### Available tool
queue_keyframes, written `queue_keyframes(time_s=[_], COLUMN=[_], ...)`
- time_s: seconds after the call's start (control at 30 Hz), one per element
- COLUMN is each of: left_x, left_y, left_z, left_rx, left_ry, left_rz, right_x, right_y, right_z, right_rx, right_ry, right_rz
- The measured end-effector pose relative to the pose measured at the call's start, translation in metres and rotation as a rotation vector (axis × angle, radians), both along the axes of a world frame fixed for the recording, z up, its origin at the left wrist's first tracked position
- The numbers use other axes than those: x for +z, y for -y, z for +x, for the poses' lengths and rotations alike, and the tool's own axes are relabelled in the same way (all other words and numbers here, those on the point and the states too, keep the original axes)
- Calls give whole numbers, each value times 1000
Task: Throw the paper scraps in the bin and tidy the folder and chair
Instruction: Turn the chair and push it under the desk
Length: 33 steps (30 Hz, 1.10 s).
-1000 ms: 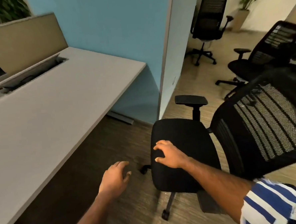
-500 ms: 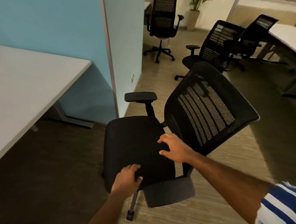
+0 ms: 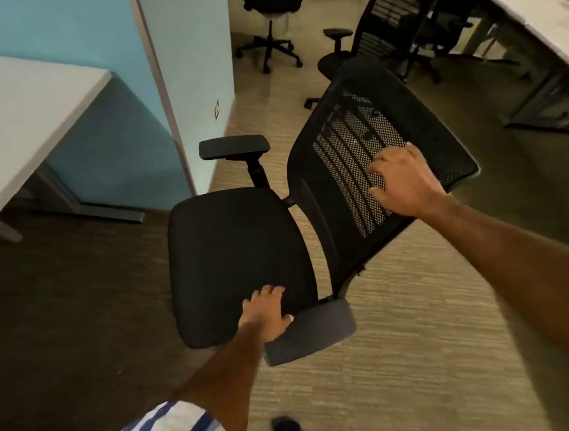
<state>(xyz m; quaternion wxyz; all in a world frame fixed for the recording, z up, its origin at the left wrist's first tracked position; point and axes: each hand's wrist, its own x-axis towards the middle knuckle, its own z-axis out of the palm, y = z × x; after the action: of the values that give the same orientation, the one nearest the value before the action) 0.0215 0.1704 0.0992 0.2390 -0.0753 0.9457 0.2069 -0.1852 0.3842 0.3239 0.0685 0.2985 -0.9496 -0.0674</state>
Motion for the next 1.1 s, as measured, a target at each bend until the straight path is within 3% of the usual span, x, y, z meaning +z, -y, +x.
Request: queue_keyframes(time_s=[0.17,0.4,0.47,0.63,1.1], left_x=[-22,-31,-31,-32,-39], left_y=[-19,-40,-39,-34,-14], left_z=[5,14,14,17,35], left_rx=[-214,-189,-179,-130,-93], left_ry=[167,204,192,182,140], left_rz=[-130,-98,-97,-43,6], right_x=[28,26,19,21,18], right_y=[-23,-44,-50,-63,-51], right_z=[-26,-36,-34,-37,-7], right_rx=[-30,-258,-270,-326,-380], right_ry=[-111,72,43,27,5], right_rz=[107,142,139,0,-143])
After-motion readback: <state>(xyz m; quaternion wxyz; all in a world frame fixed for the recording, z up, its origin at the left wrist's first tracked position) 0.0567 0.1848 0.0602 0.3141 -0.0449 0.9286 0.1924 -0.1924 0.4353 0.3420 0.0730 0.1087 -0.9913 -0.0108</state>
